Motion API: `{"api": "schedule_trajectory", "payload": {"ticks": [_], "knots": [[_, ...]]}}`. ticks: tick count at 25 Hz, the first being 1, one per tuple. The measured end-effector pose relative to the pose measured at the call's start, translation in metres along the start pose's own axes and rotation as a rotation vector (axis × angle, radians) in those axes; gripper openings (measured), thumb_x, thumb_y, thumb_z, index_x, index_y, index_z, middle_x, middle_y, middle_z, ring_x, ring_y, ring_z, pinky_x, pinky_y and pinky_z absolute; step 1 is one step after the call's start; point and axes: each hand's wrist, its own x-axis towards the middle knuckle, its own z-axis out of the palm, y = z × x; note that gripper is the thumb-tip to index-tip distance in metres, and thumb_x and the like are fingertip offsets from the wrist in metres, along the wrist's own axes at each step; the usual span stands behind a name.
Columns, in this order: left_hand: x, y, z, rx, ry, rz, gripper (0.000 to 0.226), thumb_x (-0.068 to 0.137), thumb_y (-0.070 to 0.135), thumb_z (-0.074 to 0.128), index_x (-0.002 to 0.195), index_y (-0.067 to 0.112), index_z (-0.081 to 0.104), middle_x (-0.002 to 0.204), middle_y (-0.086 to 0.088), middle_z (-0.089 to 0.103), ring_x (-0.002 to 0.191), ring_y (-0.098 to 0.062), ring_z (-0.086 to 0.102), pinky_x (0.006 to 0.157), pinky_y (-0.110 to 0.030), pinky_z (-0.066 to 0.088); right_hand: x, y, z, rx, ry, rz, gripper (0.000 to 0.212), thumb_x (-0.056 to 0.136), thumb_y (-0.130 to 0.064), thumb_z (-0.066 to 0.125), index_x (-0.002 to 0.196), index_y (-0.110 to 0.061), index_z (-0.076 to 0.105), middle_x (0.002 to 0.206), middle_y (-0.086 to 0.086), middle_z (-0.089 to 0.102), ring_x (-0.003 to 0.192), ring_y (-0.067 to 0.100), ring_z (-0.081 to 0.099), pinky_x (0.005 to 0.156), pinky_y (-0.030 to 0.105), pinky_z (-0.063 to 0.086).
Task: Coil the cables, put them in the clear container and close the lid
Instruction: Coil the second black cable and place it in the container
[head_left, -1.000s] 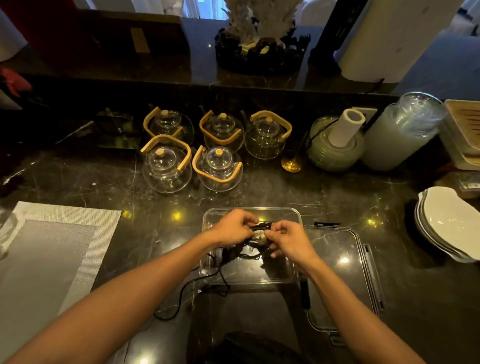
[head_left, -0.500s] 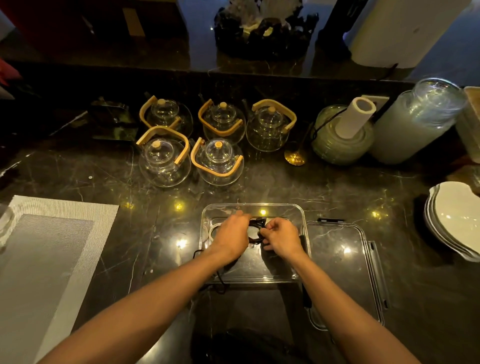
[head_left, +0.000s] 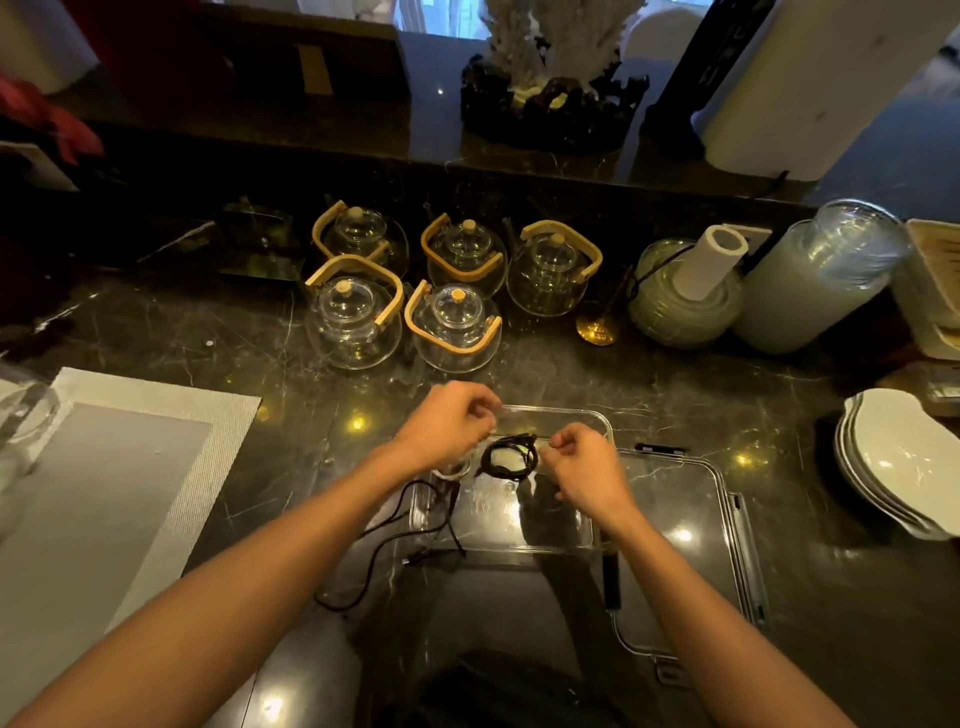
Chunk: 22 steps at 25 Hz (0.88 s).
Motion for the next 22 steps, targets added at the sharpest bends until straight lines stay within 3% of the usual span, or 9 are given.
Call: {"api": "schedule_trajectory", "payload": {"ticks": [3,7,9,11,13,15,18,22], "knots": [[-0.028,-0.011,-0.035,-0.107,0.143,-0.026,0.020,0.091,0.015,0.070,0.111,0.015,0.073,0.087,0.001,0.074,0.078,-0.010,0.071,0.073,-0.025,0.058,-0.018,-0.023,-0.009,-0.077,0.027,-0.136,0.011,0.094,-0.027,0.069,0.084,-0.022,0.067,0.077,-0.005,0.070,0.070,0.012,0.065,0.070,0.039,0.057],[-0.071,-0.053,-0.046,-0.252,0.228,-0.176,0.014,0.090,0.019,0.072,0.103,0.017,0.074,0.086,-0.003,0.075,0.078,-0.016,0.072,0.068,-0.029,0.055,-0.045,-0.044,0.013,-0.060,-0.169,-0.227,0.014,0.092,-0.038,0.071,0.087,-0.026,0.068,0.075,-0.007,0.069,0.063,0.007,0.062,0.056,0.028,0.048],[-0.093,-0.075,-0.037,-0.304,0.247,-0.250,0.015,0.090,0.021,0.073,0.104,0.016,0.074,0.088,-0.002,0.074,0.079,-0.015,0.070,0.070,-0.030,0.052,-0.054,-0.048,0.034,-0.078,-0.204,-0.264,0.025,0.090,-0.049,0.067,0.092,-0.025,0.068,0.081,-0.007,0.069,0.068,0.009,0.065,0.056,0.030,0.050],[-0.112,-0.090,-0.025,-0.327,0.238,-0.314,0.028,0.089,0.025,0.075,0.113,0.012,0.072,0.098,-0.003,0.073,0.088,-0.014,0.068,0.082,-0.031,0.054,-0.054,-0.046,0.055,-0.162,-0.158,-0.273,0.031,0.094,-0.050,0.058,0.086,-0.021,0.066,0.076,-0.003,0.069,0.070,0.017,0.066,0.064,0.039,0.055],[-0.129,-0.098,-0.012,-0.313,0.190,-0.363,0.043,0.088,0.035,0.075,0.124,0.014,0.065,0.111,-0.002,0.070,0.101,-0.014,0.066,0.094,-0.029,0.052,-0.047,-0.044,0.070,-0.247,-0.102,-0.191,0.033,0.099,-0.035,0.054,0.074,-0.013,0.062,0.068,0.003,0.065,0.068,0.025,0.064,0.066,0.040,0.054],[-0.137,-0.101,-0.001,-0.359,0.144,-0.395,0.060,0.085,0.047,0.075,0.135,0.018,0.058,0.120,-0.002,0.065,0.109,-0.014,0.063,0.097,-0.027,0.050,-0.039,-0.046,0.078,-0.212,-0.144,0.013,0.033,0.097,-0.025,0.056,0.068,-0.010,0.062,0.062,0.006,0.064,0.053,0.021,0.064,0.052,0.031,0.055],[-0.139,-0.100,0.013,-0.463,0.045,-0.395,0.081,0.076,0.055,0.080,0.143,0.023,0.048,0.125,0.000,0.061,0.112,-0.012,0.061,0.093,-0.022,0.048,-0.039,-0.055,0.085,-0.152,-0.281,0.200,0.035,0.092,-0.024,0.065,0.061,-0.008,0.062,0.045,0.005,0.059,0.025,0.009,0.046,0.032,0.015,0.033],[-0.131,-0.103,0.024,-0.457,-0.029,-0.334,0.085,0.070,0.057,0.084,0.140,0.021,0.053,0.129,0.006,0.063,0.119,-0.011,0.060,0.101,-0.026,0.049,-0.040,-0.057,0.095,-0.126,-0.344,0.275,0.031,0.085,-0.016,0.075,0.059,-0.008,0.061,0.042,0.006,0.052,0.025,0.012,0.039,0.032,0.016,0.028]]}}
